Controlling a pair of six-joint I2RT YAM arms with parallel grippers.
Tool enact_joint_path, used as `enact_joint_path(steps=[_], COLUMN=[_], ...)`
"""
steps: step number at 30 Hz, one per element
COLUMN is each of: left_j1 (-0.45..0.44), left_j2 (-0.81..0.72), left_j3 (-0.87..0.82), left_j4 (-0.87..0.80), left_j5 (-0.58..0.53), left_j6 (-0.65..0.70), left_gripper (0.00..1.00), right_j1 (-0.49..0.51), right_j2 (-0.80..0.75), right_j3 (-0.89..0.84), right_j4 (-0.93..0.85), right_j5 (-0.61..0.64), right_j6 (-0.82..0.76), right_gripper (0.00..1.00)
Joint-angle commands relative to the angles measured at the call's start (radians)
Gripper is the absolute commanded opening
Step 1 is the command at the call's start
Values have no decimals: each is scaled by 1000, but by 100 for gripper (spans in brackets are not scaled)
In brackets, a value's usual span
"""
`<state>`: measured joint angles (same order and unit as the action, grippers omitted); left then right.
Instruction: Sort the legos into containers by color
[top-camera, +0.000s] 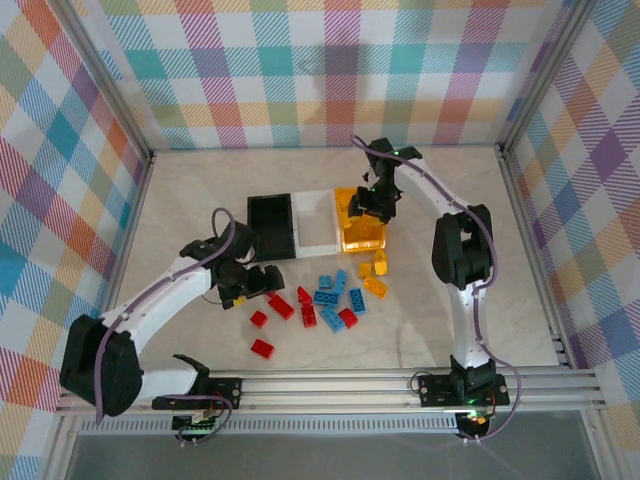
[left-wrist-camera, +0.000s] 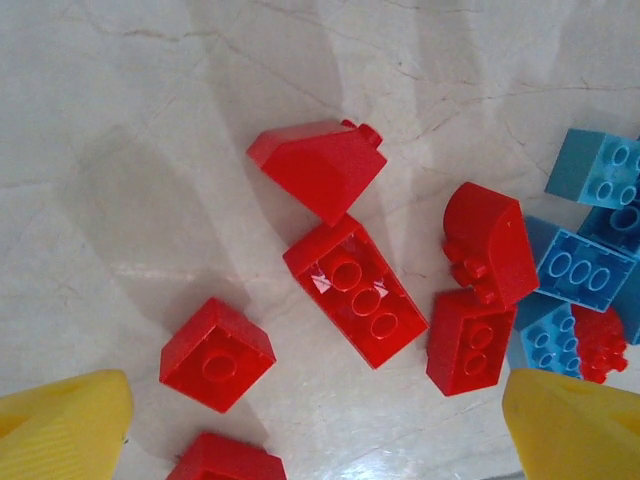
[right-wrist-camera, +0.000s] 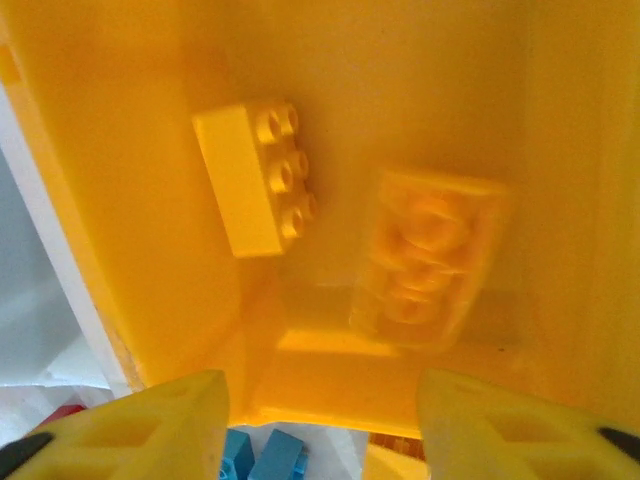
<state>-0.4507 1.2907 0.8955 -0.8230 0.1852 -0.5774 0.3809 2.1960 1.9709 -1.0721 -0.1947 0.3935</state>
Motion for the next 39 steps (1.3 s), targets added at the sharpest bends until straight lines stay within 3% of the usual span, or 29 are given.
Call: enact_joint_path(steps=[1,10,16,27,39], left_j1=[-5,-8,-7,-8,-6], left_j2=[53,225,331,449,403], left_j3=[71,182,213,233,120], left_j4=[-22,-15,7,45,81], left_j5=[-23,-67,-78,-86,-89], left_j6=[106,254,308,350,332], left_gripper=[94,86,82,73,67], right_j1=[7,16,21,38,57], right_j2=[-101,-468,-632,-668,-564], right_j3=[-14,-405,-603,-675,-572], right_j4=[-51,32,53,63,51], right_j5=[4,-41,-43,-38,-53], right_j6=[-20,70,118,156,140], right_gripper=[57,62,62,62,62])
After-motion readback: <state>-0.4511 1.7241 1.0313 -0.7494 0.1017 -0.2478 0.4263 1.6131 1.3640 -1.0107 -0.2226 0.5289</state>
